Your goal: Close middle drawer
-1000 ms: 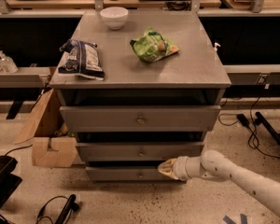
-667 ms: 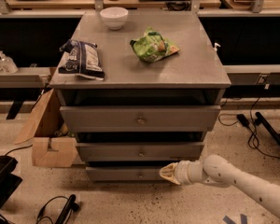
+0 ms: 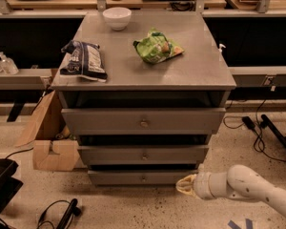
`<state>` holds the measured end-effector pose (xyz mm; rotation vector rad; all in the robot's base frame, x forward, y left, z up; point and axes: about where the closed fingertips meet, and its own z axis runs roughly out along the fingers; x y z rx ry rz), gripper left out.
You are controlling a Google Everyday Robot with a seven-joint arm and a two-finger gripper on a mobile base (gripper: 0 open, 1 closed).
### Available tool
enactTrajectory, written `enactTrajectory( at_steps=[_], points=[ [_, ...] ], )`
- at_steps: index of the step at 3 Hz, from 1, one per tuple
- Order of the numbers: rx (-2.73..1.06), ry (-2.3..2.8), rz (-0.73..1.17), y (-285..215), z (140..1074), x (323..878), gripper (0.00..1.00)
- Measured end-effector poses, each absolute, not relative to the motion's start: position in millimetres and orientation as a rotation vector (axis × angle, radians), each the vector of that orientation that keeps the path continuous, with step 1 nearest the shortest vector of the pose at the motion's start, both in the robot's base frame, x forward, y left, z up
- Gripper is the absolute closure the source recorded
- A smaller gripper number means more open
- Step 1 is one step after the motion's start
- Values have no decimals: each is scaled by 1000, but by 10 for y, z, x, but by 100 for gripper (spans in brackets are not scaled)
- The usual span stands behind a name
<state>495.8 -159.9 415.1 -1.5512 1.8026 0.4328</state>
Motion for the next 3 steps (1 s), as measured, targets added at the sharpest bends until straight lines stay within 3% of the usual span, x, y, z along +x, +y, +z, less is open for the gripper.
enactTrajectory(
  at_steps=[3],
  points=[
    [-1751, 1850, -28, -2437, 5822, 4349, 100]
  ],
)
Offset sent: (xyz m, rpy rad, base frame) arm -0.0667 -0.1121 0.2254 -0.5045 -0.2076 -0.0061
